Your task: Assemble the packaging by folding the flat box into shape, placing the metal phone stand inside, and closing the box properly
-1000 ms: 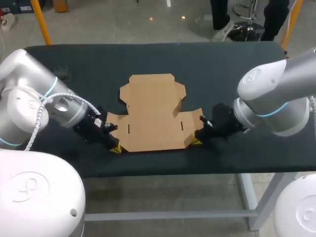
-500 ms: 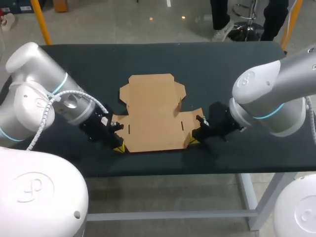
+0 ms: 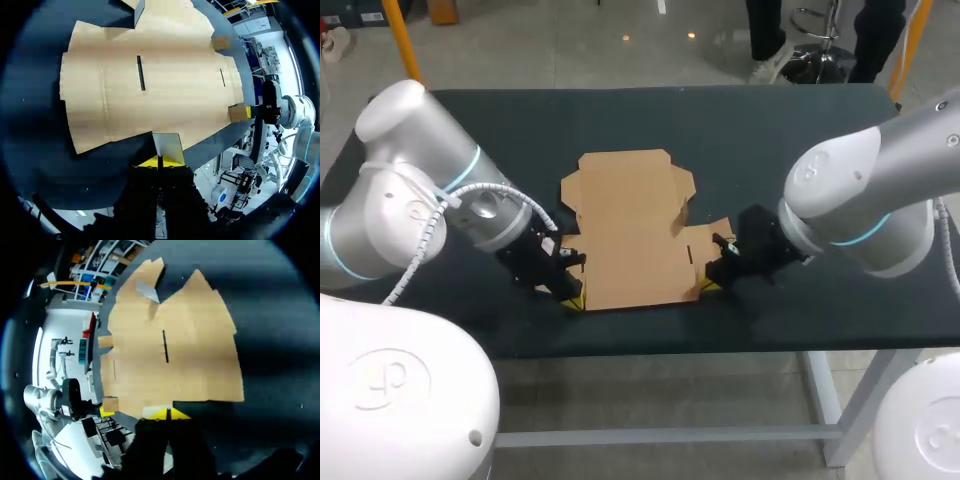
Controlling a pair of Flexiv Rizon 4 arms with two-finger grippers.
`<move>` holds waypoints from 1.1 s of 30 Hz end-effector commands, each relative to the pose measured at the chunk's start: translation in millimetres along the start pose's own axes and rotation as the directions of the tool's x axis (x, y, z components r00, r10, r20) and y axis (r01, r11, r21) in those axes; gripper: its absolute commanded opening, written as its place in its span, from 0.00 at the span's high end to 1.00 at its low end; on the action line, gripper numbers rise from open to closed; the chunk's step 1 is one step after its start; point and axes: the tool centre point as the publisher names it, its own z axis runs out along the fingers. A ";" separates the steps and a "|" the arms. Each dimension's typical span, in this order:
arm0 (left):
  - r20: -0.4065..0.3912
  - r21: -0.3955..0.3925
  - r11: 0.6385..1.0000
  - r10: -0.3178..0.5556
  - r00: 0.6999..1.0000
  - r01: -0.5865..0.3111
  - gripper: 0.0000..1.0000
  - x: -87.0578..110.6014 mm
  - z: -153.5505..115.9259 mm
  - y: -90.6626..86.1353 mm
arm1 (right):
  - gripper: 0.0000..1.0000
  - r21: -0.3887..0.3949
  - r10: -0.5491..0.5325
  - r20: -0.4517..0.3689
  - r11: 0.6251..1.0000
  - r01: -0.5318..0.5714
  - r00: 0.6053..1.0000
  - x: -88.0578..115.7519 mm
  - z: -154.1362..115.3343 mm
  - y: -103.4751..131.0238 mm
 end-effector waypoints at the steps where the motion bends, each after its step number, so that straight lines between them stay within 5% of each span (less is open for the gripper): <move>1: 0.027 0.005 1.000 0.000 1.000 -0.001 1.00 6.9 3.0 0.4 | 1.00 -0.010 -0.003 0.025 1.000 0.003 1.000 7.0 1.6 -3.9; 33: 0.064 0.064 0.998 0.008 0.998 -0.013 1.00 22.9 11.9 -0.6 | 1.00 -0.024 -0.039 0.101 0.999 0.042 0.994 15.8 11.8 -10.9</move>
